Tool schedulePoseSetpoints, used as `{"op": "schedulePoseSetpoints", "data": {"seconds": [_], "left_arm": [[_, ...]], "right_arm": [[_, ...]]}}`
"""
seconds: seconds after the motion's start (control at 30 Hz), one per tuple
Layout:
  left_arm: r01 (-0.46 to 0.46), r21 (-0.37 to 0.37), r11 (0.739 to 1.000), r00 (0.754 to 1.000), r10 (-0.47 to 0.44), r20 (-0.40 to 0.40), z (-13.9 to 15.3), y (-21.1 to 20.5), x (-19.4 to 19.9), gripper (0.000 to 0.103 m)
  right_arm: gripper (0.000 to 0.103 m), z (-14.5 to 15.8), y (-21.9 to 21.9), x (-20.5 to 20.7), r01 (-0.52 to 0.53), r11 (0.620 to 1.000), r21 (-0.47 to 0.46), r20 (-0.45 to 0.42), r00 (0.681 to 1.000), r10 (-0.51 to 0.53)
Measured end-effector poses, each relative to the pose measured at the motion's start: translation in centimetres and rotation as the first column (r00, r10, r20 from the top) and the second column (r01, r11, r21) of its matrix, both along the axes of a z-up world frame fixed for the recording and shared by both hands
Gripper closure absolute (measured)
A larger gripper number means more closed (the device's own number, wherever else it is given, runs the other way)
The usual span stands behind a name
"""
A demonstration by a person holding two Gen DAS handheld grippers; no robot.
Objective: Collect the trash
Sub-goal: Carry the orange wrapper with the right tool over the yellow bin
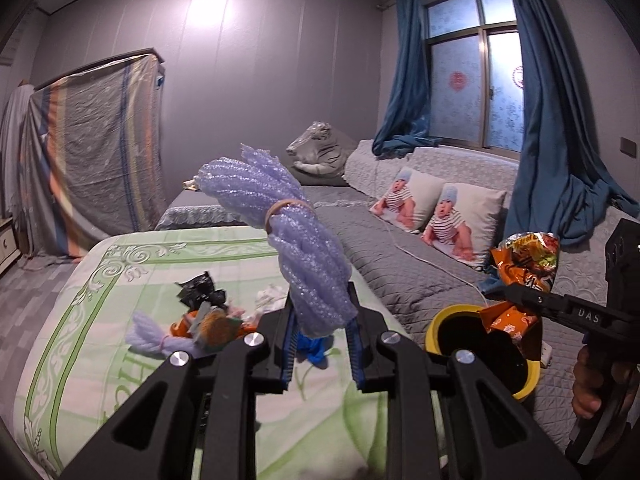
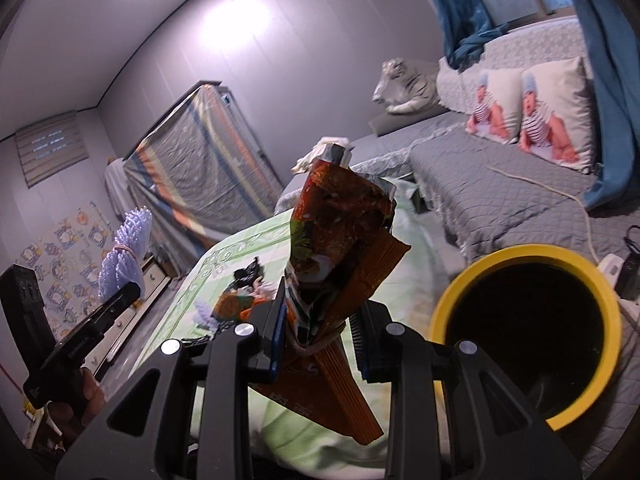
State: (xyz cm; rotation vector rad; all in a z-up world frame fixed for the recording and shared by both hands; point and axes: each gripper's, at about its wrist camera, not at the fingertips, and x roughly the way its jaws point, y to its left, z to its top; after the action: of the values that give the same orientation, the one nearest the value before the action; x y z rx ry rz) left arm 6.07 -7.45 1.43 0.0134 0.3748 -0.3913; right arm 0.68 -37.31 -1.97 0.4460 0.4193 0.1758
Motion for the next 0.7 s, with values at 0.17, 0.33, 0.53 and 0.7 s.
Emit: {"op": "schedulePoseSetpoints", "data": {"seconds": [0.17,0.33,0.53,0.7], "left_arm": [[0.076,0.008,0.997,0.997,-0.076,0.007,0.4,-2.9,0.1,0.083],[0.147,0.020,0.989,0.989,-0.148,0.012,0.5,-5.8,0.0,0.083],[0.231,0.021,0.973,0.973,-0.231,0.000,0.2,-9.5,0.6,0.083],[0.289,0.020,0.957,0.957,-0.289,-0.007,-0.4,-11.7,0.8,0.083]], "right_arm": [[0.077,-0.1,-2.8,-0.4,0.074,0.997,0.001,0.006,0.997,-0.074],[0.077,-0.6,-5.2,-1.1,0.144,0.989,0.008,0.005,0.989,-0.144],[0.077,-1.1,-7.6,-1.5,0.208,0.978,0.014,0.000,0.978,-0.208],[0.077,-1.6,-9.0,-2.0,0.262,0.965,0.005,-0.003,0.965,-0.262]]}}
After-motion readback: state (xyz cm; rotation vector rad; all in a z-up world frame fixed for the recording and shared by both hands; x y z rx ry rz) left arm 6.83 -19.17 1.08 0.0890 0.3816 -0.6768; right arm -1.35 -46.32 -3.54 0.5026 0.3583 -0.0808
